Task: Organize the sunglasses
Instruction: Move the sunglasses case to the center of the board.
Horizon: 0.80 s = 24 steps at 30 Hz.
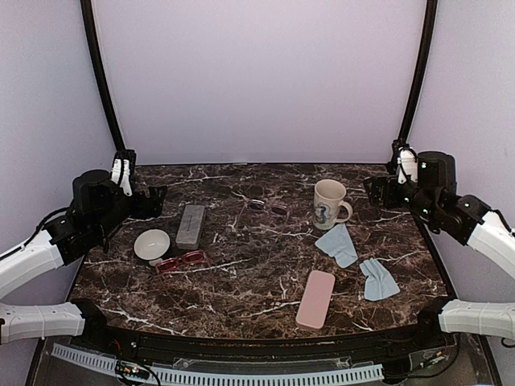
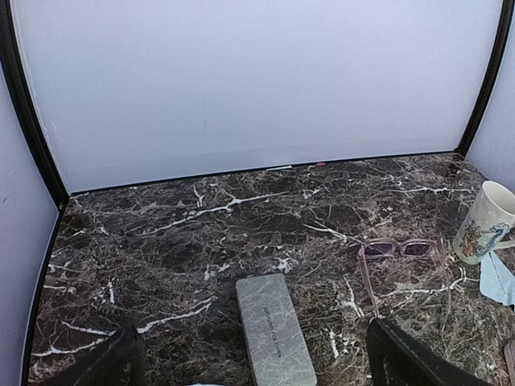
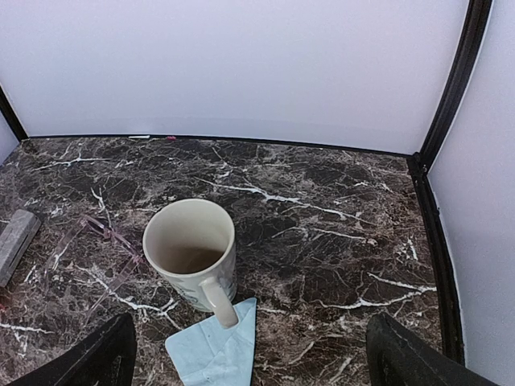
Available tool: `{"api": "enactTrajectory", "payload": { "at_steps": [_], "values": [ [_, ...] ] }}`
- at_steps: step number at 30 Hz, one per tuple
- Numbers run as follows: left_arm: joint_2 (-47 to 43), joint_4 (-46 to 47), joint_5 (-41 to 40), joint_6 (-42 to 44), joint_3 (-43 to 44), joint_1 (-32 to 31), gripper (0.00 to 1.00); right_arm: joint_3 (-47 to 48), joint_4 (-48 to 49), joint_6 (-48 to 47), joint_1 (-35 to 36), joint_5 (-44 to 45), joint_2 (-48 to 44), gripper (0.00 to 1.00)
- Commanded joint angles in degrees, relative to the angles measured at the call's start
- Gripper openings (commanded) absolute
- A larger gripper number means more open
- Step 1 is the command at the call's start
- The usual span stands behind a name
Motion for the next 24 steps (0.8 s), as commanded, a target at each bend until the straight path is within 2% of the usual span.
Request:
{"api": "enactTrajectory", "payload": {
  "at_steps": [1, 13, 19, 24],
  "values": [
    [-0.5, 0.8, -0.8, -0.3, -0.6, -0.3, 0.98, 0.0, 2.4, -0.5, 0.5, 0.7, -0.3, 1.00],
    [1.1, 0.0, -3.0, 0.7, -0.2, -3.8, 0.99, 1.6, 1.0, 0.4, 0.5, 3.0, 1.5, 1.00],
    [6.5, -0.6, -8.0, -1.0, 0.4, -14.3, 0.99, 1.1, 1.2, 1.7, 0.5, 3.7, 2.3, 1.00],
    [14.2, -1.3, -12.4, -6.0, 2.9, -25.0, 0.99, 2.3, -1.1, 3.6, 0.5, 4.5, 5.7, 1.00]
  ]
}}
